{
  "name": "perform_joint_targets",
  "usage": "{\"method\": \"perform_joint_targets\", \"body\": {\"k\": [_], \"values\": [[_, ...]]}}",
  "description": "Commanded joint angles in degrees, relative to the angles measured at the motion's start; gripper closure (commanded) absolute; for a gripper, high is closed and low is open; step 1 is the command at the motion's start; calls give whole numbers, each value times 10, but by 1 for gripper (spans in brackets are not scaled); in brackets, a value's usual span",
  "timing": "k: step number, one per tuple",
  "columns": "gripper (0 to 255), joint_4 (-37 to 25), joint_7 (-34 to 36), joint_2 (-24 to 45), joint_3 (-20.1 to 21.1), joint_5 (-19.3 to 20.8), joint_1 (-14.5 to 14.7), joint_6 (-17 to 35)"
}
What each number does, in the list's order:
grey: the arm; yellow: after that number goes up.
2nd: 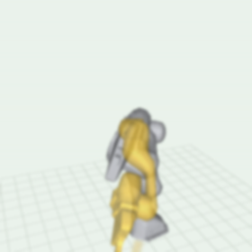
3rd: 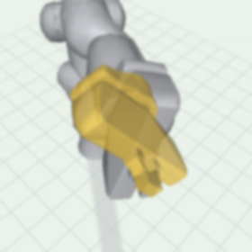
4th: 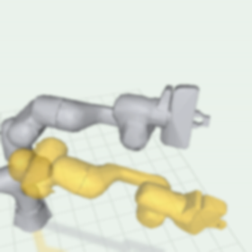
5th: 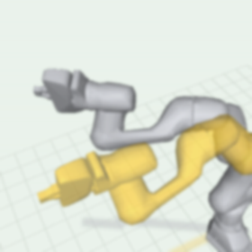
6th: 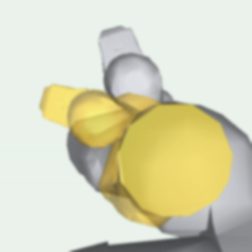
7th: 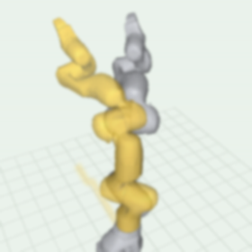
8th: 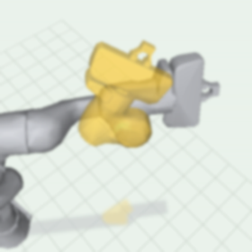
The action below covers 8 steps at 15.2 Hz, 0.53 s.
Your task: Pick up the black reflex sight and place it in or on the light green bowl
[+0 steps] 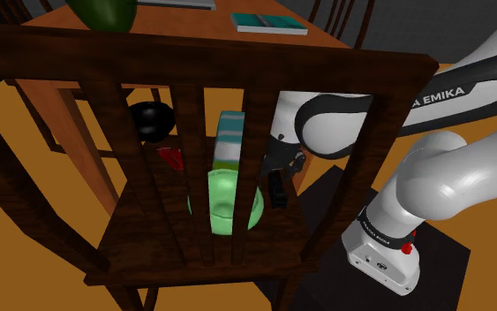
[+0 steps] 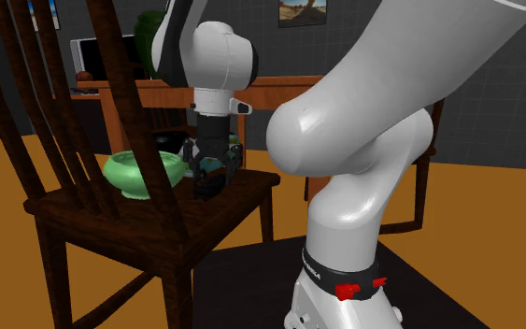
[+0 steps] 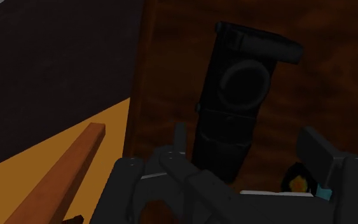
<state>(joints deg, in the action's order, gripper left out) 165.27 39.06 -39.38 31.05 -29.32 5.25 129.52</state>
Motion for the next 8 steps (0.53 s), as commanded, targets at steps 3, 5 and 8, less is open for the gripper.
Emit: {"method": "perform_joint_targets", "body": {"k": [3,5,8], "values": [[255,7,-9,12,-1,4,-3,-20],[255,-5,-16,38,0,11,-18,-5],[255,-1,-18,33,-3,11,-17,-8]]}}
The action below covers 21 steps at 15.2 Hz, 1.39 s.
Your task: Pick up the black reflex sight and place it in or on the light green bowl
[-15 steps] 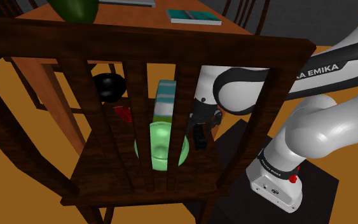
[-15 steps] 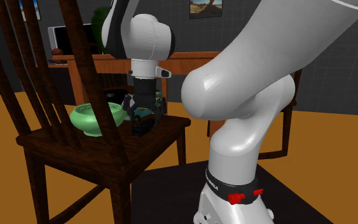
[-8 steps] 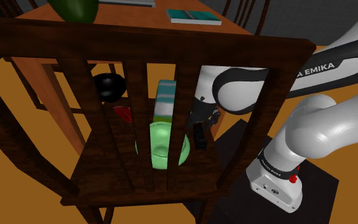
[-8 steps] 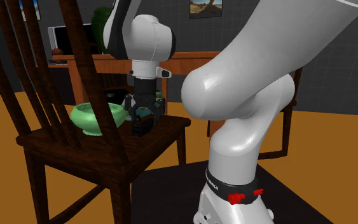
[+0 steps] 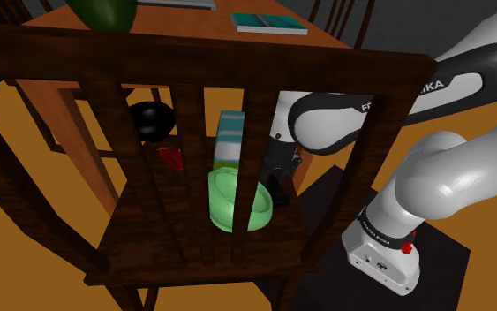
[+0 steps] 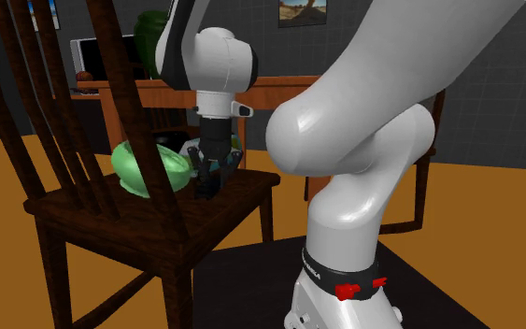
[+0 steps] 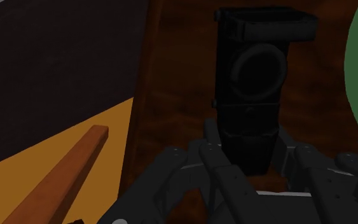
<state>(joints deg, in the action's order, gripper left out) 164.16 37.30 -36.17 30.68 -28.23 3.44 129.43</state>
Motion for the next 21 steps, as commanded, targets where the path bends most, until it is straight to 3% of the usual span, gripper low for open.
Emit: {"method": "perform_joint_targets", "body": {"k": [1,21], "values": [[255,17,23,-32,10,-13,26,-30],[255,-88,41,-123,-54,47,15,-224]]}}
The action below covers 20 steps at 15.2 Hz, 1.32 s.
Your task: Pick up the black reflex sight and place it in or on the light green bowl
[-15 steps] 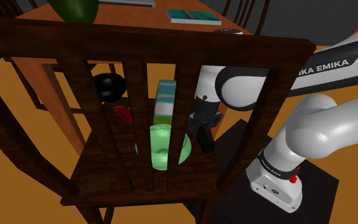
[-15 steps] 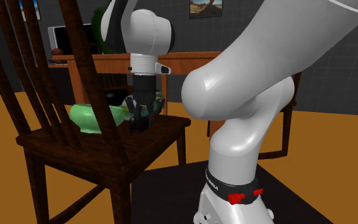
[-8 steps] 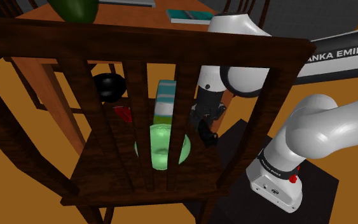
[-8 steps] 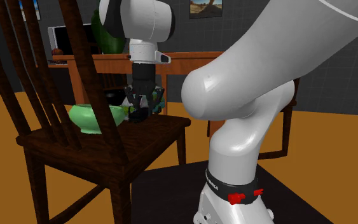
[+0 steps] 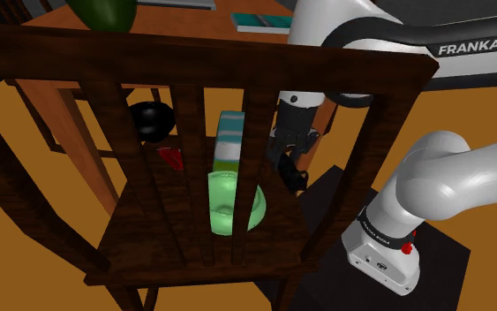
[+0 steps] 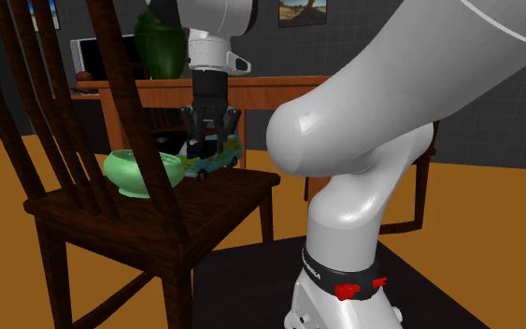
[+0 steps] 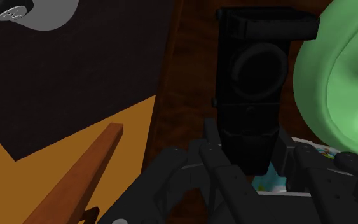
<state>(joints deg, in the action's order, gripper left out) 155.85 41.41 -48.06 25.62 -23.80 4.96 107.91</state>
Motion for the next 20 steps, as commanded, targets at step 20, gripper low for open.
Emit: {"method": "perform_joint_targets", "body": {"k": [20], "values": [[255,-168,101,81,71,-10,-8,-60]]}}
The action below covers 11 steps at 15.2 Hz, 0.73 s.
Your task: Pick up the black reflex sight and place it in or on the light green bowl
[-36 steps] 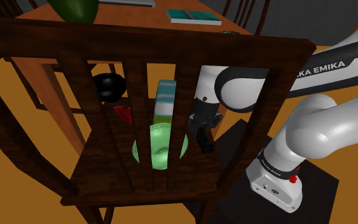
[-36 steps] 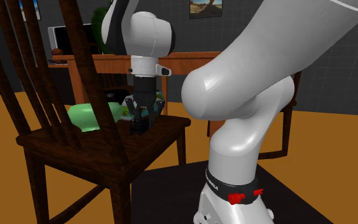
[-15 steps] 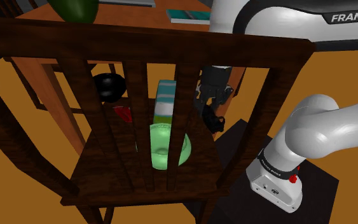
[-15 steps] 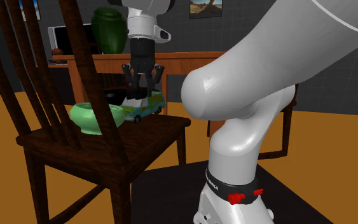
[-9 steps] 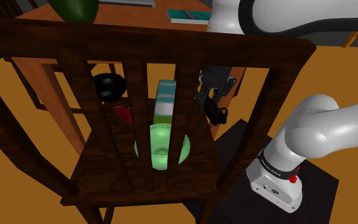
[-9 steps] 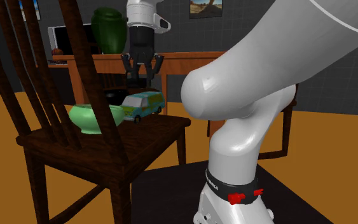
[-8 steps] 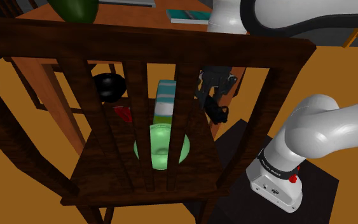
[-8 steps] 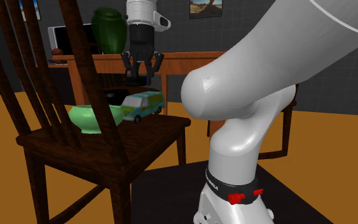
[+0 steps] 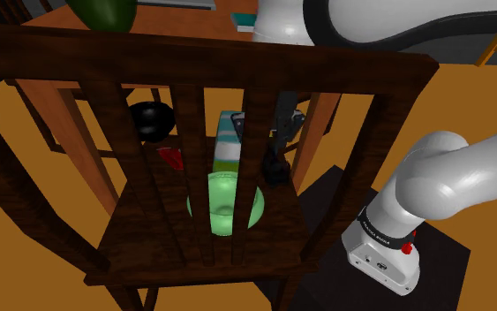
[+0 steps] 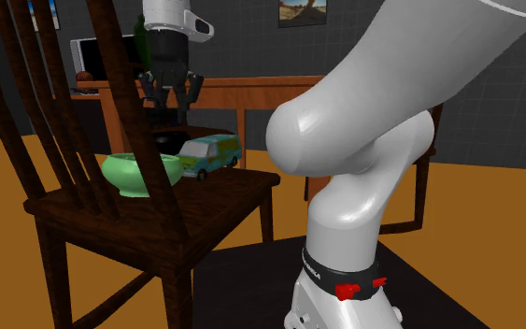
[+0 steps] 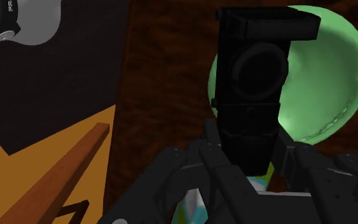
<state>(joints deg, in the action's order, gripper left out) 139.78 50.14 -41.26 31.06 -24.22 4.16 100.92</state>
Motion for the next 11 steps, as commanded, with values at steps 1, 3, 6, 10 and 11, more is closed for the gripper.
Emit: {"method": "perform_joint_targets", "body": {"k": [1,3,6,10,11], "values": [[255,-21,27,29,32,-8,-2,17],[255,-49,55,61,64,-10,-8,30],[255,-90,97,111,107,-3,-18,49],[255,-65,97,120,114,-5,-12,82],[255,-59,96,122,117,-7,-12,90]]}}
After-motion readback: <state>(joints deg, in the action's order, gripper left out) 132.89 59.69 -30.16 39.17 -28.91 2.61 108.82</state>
